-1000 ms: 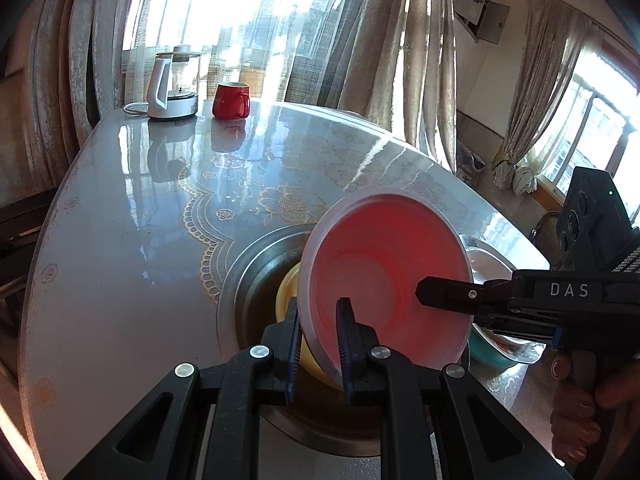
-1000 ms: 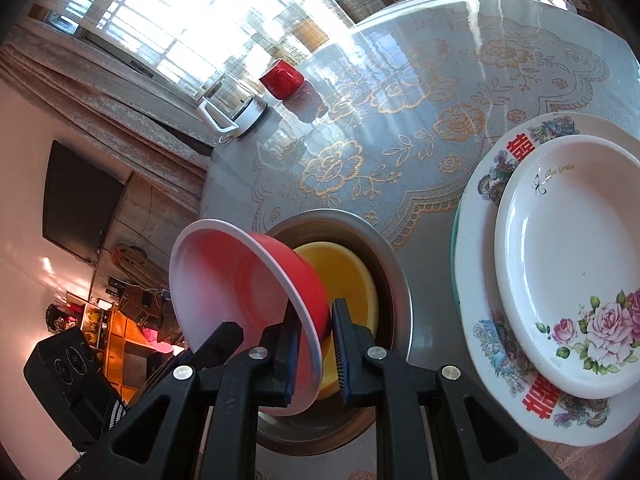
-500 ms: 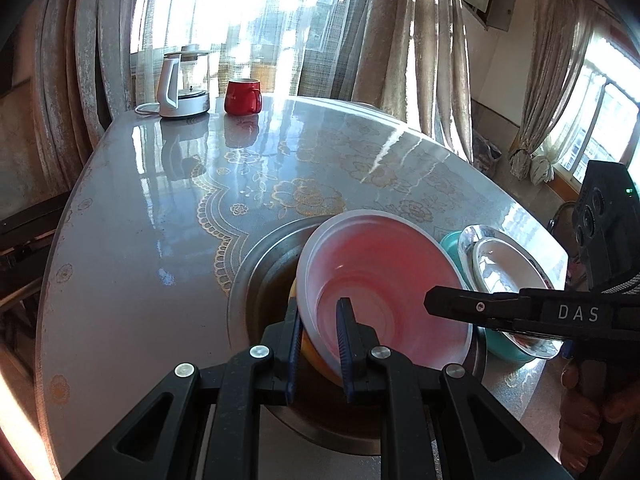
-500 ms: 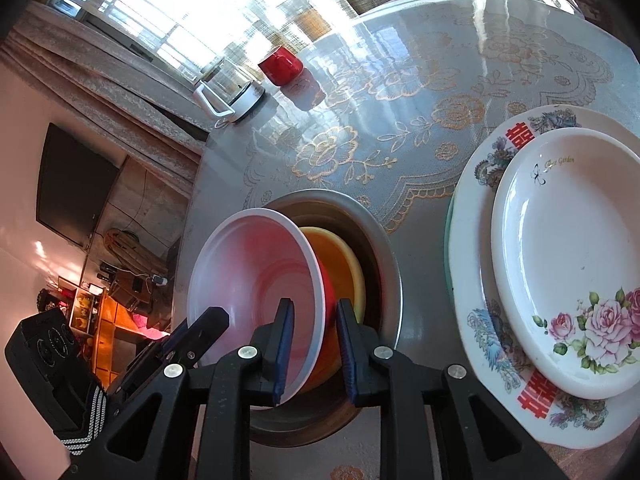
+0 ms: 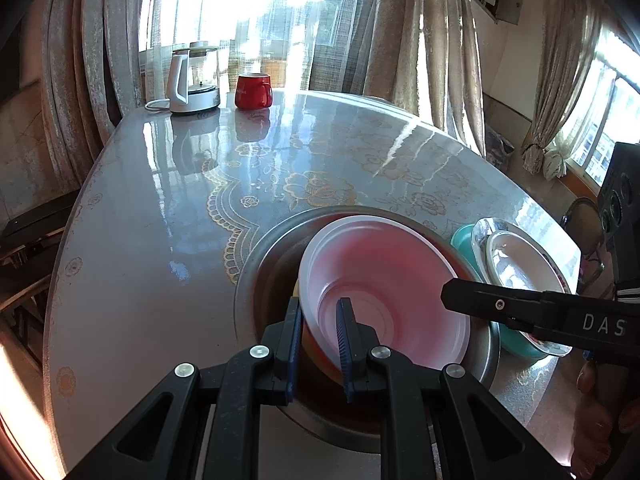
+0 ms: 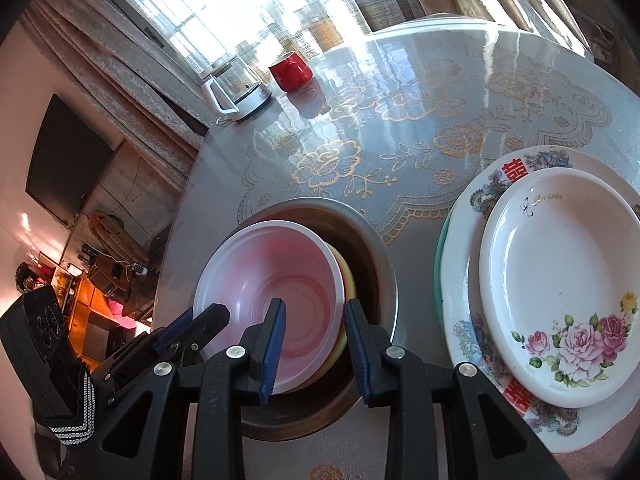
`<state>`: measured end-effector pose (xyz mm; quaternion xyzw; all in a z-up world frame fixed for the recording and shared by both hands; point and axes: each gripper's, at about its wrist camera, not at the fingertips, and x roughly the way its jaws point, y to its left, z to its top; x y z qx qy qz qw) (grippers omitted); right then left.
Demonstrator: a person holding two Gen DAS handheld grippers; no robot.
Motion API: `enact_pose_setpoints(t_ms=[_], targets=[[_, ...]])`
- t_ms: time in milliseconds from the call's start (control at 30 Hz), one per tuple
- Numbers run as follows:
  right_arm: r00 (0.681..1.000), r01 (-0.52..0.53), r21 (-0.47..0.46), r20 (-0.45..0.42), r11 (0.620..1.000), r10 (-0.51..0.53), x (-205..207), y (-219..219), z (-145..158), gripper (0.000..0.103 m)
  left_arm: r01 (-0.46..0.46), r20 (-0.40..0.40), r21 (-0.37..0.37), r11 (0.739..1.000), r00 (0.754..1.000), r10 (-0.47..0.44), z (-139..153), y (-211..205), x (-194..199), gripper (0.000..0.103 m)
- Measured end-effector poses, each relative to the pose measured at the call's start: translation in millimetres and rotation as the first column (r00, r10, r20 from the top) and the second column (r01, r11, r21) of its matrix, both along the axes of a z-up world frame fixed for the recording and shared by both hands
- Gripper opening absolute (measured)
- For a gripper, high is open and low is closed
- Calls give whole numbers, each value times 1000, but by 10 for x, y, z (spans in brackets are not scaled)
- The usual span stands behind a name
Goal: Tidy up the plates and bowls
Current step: 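Lower the red-and-pink bowl into the yellow bowl and open the right tool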
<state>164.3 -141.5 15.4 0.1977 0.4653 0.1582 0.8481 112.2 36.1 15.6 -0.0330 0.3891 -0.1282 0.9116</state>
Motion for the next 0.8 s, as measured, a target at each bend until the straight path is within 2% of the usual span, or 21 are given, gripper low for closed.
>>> enact_pose_setpoints(t_ms=[400,533,733,800], targets=[[1000,9,-22,18,1000,-8,0,11,23,33,-1,6,36,999,1000,1,-26,-78,-3,17],[1000,9,-16,6,1000,-9,5,1,-9,33,-2,4,26,1000,1000,2,-7,-53,-1,17],[1000,-2,-17,2,1000,2,-1,31,-19,33,-11,13,31,999,1000,11,47,-51,-23,21],[1000,-2,-15,-1,1000,2,11,33,-20,33,-16,15,32,999,1000,15,60,-54,-29,25]])
